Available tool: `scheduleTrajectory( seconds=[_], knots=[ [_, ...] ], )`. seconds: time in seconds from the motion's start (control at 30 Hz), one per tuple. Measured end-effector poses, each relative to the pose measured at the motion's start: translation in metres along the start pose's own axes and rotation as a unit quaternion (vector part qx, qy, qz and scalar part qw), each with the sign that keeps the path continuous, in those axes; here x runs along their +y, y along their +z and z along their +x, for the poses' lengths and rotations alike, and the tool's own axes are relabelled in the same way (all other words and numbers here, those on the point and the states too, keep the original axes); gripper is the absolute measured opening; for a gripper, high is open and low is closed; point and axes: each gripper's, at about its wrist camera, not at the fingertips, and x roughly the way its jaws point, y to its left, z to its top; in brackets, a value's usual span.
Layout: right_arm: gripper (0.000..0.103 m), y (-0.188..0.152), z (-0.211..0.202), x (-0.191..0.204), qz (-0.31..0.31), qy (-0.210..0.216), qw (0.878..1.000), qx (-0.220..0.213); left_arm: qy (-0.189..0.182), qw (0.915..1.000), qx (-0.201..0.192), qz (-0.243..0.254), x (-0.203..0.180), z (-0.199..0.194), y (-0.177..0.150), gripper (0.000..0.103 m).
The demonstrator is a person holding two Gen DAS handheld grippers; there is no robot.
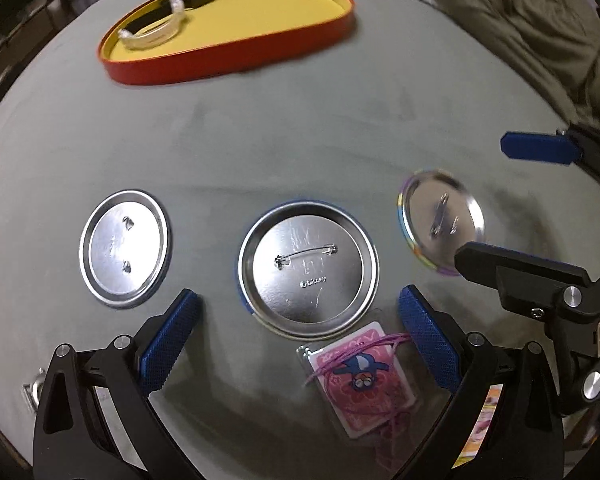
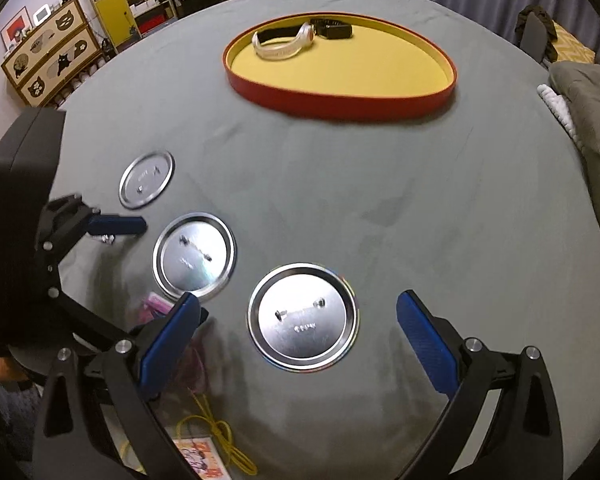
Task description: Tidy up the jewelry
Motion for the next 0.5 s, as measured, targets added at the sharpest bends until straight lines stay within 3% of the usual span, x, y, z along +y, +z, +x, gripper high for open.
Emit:
scheduleTrajectory(
  seconds=[0.23,0.5],
  knots=[
    [0.095,-0.011,0.017,-0.007,-0.002,0.02,1.0,0.018,0.013,0.9977,-0.008,0.067,-0.01,0.009,0.004,0.098],
    [0.095,-0.012,0.04,-0.008,0.014,0.032,0.998,0.046,0.001,0.9952,-0.026,0.094,-0.011,0.012,0.004,0.098]
  ],
)
